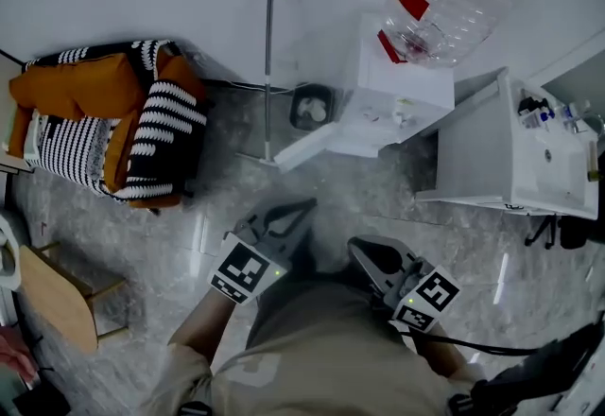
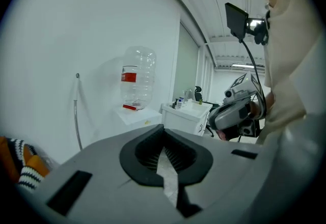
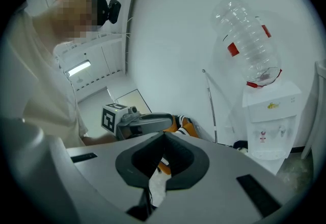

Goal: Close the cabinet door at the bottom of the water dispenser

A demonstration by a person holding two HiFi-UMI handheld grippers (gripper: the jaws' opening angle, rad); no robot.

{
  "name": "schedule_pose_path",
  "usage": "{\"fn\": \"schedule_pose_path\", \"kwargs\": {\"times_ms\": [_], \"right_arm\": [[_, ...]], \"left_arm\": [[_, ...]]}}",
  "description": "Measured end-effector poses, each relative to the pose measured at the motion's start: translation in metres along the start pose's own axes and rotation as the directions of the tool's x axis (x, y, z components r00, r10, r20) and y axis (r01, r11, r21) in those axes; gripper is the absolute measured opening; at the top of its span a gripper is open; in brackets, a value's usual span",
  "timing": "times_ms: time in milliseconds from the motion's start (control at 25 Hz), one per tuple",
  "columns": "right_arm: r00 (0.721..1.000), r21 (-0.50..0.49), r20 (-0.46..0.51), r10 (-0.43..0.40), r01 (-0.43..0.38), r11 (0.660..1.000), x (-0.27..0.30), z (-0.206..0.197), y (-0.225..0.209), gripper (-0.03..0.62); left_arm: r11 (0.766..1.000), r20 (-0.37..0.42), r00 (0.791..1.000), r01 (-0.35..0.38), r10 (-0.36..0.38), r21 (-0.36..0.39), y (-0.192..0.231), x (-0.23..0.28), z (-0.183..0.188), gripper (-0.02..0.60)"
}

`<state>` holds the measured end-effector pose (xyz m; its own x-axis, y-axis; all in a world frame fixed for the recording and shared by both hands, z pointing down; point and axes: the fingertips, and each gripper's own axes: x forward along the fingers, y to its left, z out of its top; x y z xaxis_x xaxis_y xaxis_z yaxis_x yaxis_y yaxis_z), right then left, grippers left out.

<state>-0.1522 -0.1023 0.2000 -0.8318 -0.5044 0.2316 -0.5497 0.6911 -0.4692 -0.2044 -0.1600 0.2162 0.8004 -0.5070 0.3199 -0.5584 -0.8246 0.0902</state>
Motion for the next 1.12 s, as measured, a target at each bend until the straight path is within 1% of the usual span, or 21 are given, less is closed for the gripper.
{"fn": "schedule_pose_path", "kwargs": {"times_ms": [200, 360, 440, 560, 600, 760, 880, 1040, 1120], "right_arm": [[0.999, -0.004, 0.024, 0.025, -0.025, 1.000, 0.020, 0.010, -0.002, 0.015], [0.999, -0.022, 0.047, 0.020, -0.019, 1.000, 0.020, 0.015, -0.022, 0.015], [0.997, 0.022, 0.072, 0.035, -0.037, 0.999, 0.013, 0.018, -0.034, 0.015], [0.986, 0.163, 0.149, 0.080, -0.105, 0.981, 0.000, 0.020, -0.047, 0.015], [0.983, 0.185, 0.157, 0.090, -0.119, 0.975, -0.002, 0.018, -0.052, 0.015], [0.987, 0.205, 0.118, 0.104, -0.127, 0.970, -0.009, -0.003, -0.073, 0.017], [0.986, 0.256, 0.114, 0.123, -0.148, 0.955, -0.012, -0.017, -0.089, 0.015], [0.982, 0.315, 0.124, 0.145, -0.178, 0.932, -0.009, -0.029, -0.109, 0.015], [0.982, 0.326, 0.117, 0.149, -0.179, 0.928, -0.005, -0.036, -0.119, 0.015]], "left_arm": [[1.000, -0.031, 0.999, -0.018, 0.018, -0.010, 0.026, -0.005, -0.009, -0.009], [1.000, -0.054, 0.998, -0.021, 0.019, -0.022, 0.033, 0.012, -0.018, -0.008], [0.999, -0.075, 0.997, -0.030, 0.028, -0.020, 0.036, 0.027, -0.023, -0.008], [0.999, -0.126, 0.991, -0.040, 0.041, 0.009, 0.040, 0.050, -0.037, -0.008], [0.999, -0.139, 0.989, -0.043, 0.044, 0.015, 0.041, 0.059, -0.043, -0.008], [0.999, -0.149, 0.988, -0.032, 0.034, 0.014, 0.038, 0.096, -0.060, -0.008], [0.999, -0.151, 0.988, -0.027, 0.032, 0.036, 0.035, 0.117, -0.074, -0.009], [0.994, -0.180, 0.981, -0.062, 0.076, 0.086, 0.042, 0.133, -0.099, -0.009], [0.993, -0.197, 0.976, -0.077, 0.093, 0.086, 0.049, 0.137, -0.117, -0.009]]}}
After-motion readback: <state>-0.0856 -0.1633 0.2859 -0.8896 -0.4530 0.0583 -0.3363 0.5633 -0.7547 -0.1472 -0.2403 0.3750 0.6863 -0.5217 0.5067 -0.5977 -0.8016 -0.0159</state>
